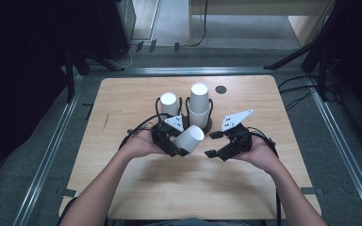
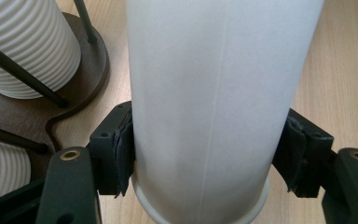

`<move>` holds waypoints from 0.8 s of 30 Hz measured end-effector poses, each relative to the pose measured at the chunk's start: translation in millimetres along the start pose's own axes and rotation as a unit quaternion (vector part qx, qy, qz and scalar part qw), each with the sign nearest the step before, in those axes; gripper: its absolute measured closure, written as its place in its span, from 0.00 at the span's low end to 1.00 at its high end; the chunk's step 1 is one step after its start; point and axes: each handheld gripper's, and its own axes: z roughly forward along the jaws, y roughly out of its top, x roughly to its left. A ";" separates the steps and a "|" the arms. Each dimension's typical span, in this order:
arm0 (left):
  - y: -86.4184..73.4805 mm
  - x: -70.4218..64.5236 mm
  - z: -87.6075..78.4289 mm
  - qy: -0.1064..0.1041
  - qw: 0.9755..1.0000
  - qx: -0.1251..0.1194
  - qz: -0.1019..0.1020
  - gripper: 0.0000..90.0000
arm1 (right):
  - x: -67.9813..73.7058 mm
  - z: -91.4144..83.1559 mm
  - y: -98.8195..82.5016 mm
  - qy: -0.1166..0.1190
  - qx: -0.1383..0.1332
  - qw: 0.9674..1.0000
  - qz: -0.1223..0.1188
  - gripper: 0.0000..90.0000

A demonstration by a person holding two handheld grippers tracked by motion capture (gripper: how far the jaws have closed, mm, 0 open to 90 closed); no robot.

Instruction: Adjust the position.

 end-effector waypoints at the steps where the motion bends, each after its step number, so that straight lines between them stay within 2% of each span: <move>1: 0.0 0.0 0.0 0.000 1.000 0.000 0.000 0.34 | -0.2 0.5 -0.1 0.000 0.000 1.000 -0.001 0.28; 5: -1.4 0.4 7.7 -0.004 1.000 0.021 0.007 0.34 | 0.3 4.8 -0.2 0.003 0.006 1.000 -0.003 0.28; 11: 0.4 -5.8 16.7 -0.030 0.999 0.036 0.018 0.34 | 3.0 11.1 1.1 0.006 0.013 1.000 -0.010 0.28; 14: 2.4 -10.2 20.5 -0.044 0.997 0.046 0.034 0.34 | 5.7 16.8 3.1 0.015 0.019 1.000 -0.018 0.29; 15: 2.4 -10.2 20.5 -0.044 0.997 0.046 0.034 0.34 | 5.7 16.8 3.1 0.015 0.019 1.000 -0.018 0.29; 18: 5.3 -15.9 22.8 -0.051 0.996 0.055 0.056 0.33 | 8.4 22.6 5.2 0.024 0.024 0.999 -0.027 0.29; 24: 7.3 -20.6 26.8 -0.058 0.994 0.059 0.067 0.33 | 11.2 27.4 7.6 0.035 0.032 0.998 -0.034 0.31</move>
